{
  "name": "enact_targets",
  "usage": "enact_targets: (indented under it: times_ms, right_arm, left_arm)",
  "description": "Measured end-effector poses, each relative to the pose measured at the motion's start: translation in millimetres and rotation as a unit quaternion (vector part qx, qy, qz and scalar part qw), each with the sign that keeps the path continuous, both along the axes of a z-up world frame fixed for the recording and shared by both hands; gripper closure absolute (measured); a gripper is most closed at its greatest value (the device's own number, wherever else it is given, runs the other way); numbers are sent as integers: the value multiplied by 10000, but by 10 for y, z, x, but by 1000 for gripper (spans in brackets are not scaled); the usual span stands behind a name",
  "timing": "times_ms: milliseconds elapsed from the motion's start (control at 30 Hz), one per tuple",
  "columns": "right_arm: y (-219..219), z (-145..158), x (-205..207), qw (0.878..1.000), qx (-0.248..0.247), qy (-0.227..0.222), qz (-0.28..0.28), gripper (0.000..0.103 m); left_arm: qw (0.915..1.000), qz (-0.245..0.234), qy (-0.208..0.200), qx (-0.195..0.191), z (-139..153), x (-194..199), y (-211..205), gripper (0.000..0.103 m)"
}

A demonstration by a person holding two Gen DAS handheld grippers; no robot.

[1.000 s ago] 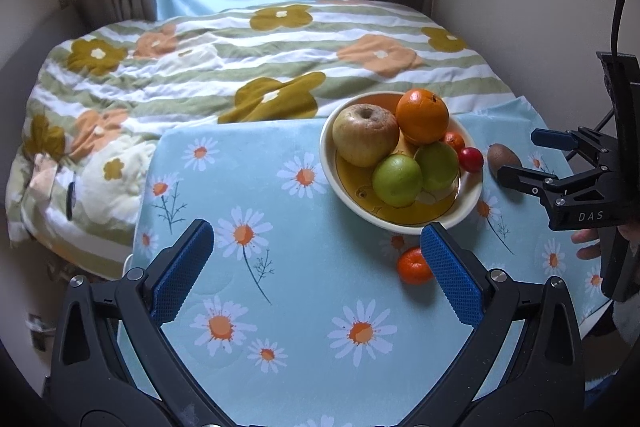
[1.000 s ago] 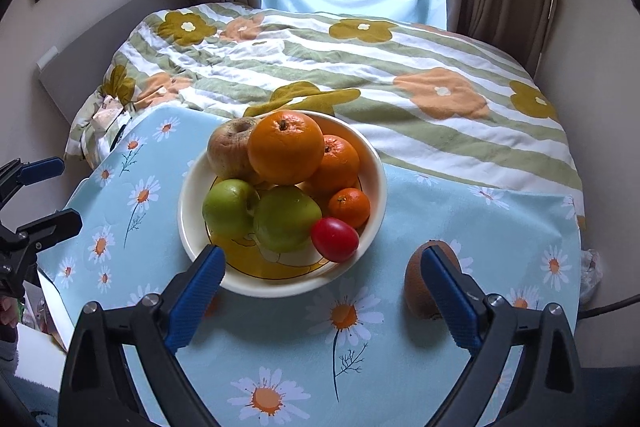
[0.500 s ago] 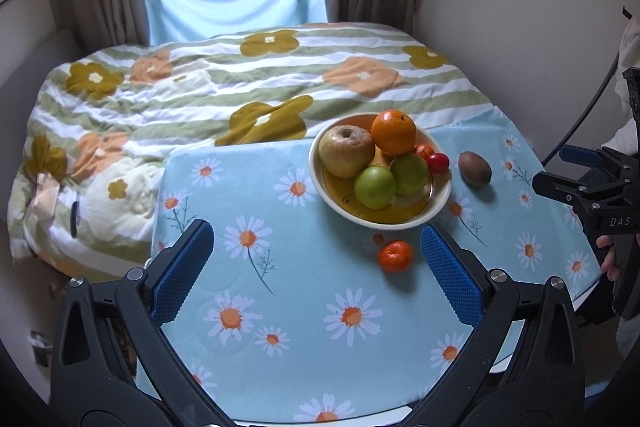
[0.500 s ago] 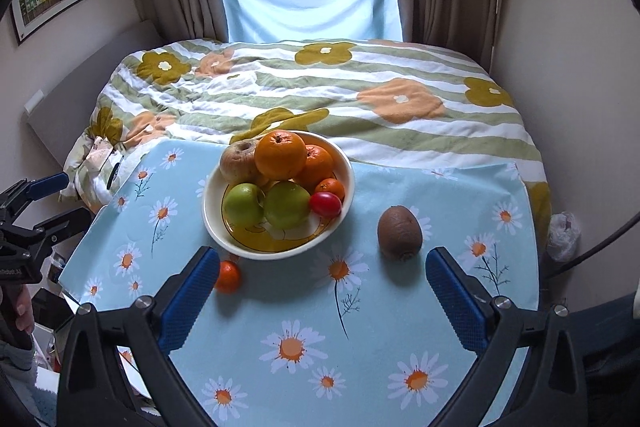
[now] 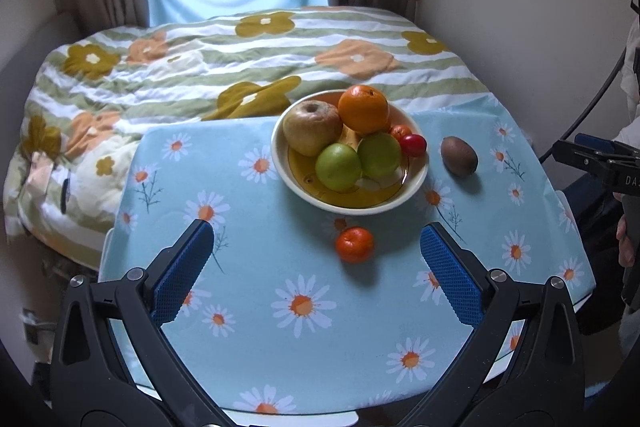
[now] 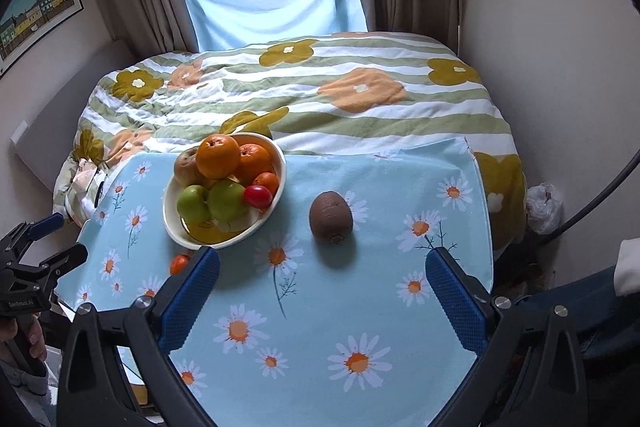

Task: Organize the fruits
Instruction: 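Grasp the small mandarin with the left tool while the right tool grasps the brown kiwi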

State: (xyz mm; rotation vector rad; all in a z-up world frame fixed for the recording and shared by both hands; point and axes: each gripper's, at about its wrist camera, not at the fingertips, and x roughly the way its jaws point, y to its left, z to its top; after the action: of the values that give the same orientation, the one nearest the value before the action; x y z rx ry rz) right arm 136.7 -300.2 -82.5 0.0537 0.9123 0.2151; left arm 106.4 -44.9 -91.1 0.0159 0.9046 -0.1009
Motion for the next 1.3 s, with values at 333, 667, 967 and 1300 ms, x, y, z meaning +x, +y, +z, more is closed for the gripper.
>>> enact_targets:
  times_ms: [333, 667, 967, 1300]
  right_arm:
    - [-193, -534, 579, 9969, 73, 538, 578, 0]
    - [-77, -990, 895, 9898, 20, 796, 1178, 0]
    - [44, -1170, 1001, 9865, -95, 769, 1446, 6]
    - [148, -1256, 1047, 9846, -289, 693, 1582, 27]
  left_arm:
    - [9929, 987, 445, -497, -587, 236, -227, 0]
    - [9857, 1370, 820, -535, -1078, 385, -278, 15]
    - [9843, 1378, 1010, -451, -1309, 484, -397, 40]
    - [9861, 1354, 934, -236, -1301, 480, -474, 60]
